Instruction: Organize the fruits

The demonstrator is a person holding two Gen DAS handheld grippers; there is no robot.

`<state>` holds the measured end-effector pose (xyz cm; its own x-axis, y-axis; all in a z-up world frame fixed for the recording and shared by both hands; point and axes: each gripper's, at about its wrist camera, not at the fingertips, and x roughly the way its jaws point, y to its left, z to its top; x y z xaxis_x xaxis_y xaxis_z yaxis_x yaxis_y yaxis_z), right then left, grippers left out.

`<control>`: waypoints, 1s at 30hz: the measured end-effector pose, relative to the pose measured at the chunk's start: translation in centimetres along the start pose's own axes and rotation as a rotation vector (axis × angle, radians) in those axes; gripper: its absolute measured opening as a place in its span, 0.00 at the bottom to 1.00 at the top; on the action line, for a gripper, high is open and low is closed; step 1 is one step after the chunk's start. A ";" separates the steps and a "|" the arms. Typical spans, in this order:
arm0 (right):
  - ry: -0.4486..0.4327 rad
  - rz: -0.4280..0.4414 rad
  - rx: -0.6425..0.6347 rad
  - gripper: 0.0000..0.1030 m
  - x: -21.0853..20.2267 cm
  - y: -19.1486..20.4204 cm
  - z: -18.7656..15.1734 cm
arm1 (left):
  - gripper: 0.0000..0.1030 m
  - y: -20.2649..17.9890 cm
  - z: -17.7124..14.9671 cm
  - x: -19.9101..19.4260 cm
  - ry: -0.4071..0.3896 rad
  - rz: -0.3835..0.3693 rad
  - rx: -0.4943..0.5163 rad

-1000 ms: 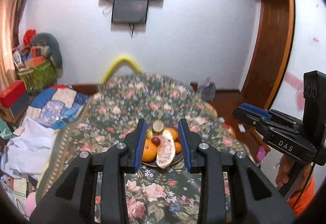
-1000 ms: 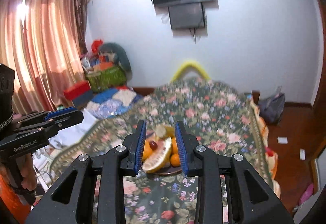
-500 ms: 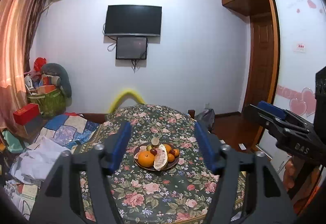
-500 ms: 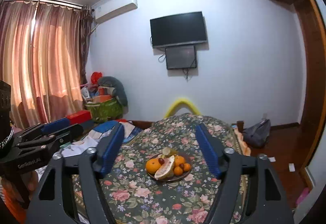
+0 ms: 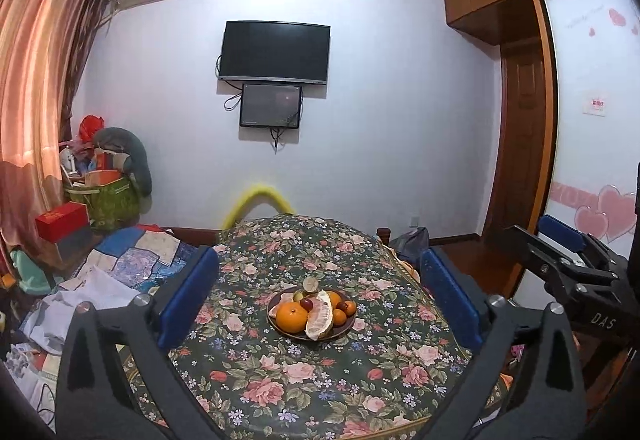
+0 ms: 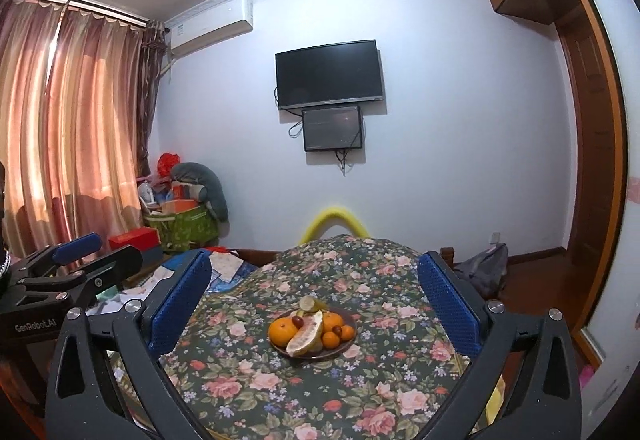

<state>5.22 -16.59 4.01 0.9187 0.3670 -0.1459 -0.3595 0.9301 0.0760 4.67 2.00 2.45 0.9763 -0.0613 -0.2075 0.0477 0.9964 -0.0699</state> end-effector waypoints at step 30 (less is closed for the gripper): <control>-0.001 0.000 0.004 1.00 -0.8 0.0 0.1 | 1.00 0.1 -0.5 0.3 0.018 0.009 0.012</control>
<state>4.50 -16.93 4.24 0.9191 0.3666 -0.1445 -0.3585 0.9301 0.0799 4.88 2.04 1.88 0.9728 -0.0535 -0.2256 0.0419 0.9976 -0.0560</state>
